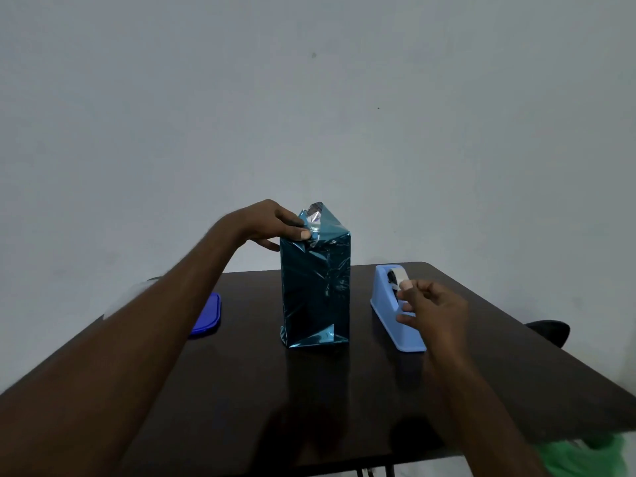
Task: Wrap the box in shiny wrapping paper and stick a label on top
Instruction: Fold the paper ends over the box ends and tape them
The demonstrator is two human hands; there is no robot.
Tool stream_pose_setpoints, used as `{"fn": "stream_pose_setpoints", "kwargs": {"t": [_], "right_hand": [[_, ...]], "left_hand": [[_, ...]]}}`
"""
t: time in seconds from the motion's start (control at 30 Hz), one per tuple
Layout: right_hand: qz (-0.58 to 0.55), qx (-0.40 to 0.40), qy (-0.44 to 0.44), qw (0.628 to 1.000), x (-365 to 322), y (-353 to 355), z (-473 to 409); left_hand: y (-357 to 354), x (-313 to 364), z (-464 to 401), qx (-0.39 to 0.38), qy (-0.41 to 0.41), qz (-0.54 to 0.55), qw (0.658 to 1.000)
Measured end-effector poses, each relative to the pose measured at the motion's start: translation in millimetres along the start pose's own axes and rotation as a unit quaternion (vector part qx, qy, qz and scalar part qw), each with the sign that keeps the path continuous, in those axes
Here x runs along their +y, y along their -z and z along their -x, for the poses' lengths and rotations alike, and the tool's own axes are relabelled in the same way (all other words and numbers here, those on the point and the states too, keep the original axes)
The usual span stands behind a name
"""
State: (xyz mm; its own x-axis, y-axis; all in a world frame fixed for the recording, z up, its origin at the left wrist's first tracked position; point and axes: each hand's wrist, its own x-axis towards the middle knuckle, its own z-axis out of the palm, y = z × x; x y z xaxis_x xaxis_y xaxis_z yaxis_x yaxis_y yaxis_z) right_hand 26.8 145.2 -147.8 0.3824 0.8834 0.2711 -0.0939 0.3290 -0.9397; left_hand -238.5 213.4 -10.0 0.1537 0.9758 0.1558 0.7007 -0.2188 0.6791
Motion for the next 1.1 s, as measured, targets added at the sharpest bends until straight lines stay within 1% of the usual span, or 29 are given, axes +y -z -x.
{"fn": "stream_pose_setpoints", "kwargs": {"t": [0.13,0.3,0.43,0.57,0.63,0.73,0.8,0.87,0.93,1.0,1.1], "right_hand": [[-0.023,-0.108,-0.009,0.994,-22,-10,0],[-0.034,-0.176,0.028,0.983,-51,-33,0],[0.023,-0.203,0.083,0.975,-82,-56,-15],[0.130,-0.236,0.131,0.954,-116,-92,-39],[0.202,-0.252,0.131,0.937,-129,-116,-53],[0.322,-0.276,0.072,0.902,-138,-147,-68],[0.399,-0.293,0.035,0.868,-139,-159,-74],[0.473,-0.303,0.023,0.827,-139,-167,-78],[0.522,-0.314,0.016,0.793,-138,-172,-80],[0.559,-0.312,0.020,0.768,-132,-175,-83],[0.606,-0.260,0.085,0.747,-121,-181,-88]], "left_hand": [[-1,0,1,-0.004,-0.007,-0.002,1.000],[1,-2,0,-0.003,-0.012,-0.001,1.000],[0,-4,0,-0.005,-0.017,0.004,1.000],[0,-6,-2,0.000,-0.024,0.000,1.000],[1,-8,-3,0.002,-0.025,-0.003,1.000],[1,-11,-4,0.003,-0.024,0.001,1.000],[0,-12,-5,0.003,-0.024,0.007,1.000],[0,-13,-6,0.003,-0.024,0.012,1.000],[0,-14,-5,0.001,-0.026,0.019,0.999],[1,-15,-5,-0.002,-0.029,0.024,0.999],[0,-15,-4,-0.006,-0.029,0.031,0.999]]}}
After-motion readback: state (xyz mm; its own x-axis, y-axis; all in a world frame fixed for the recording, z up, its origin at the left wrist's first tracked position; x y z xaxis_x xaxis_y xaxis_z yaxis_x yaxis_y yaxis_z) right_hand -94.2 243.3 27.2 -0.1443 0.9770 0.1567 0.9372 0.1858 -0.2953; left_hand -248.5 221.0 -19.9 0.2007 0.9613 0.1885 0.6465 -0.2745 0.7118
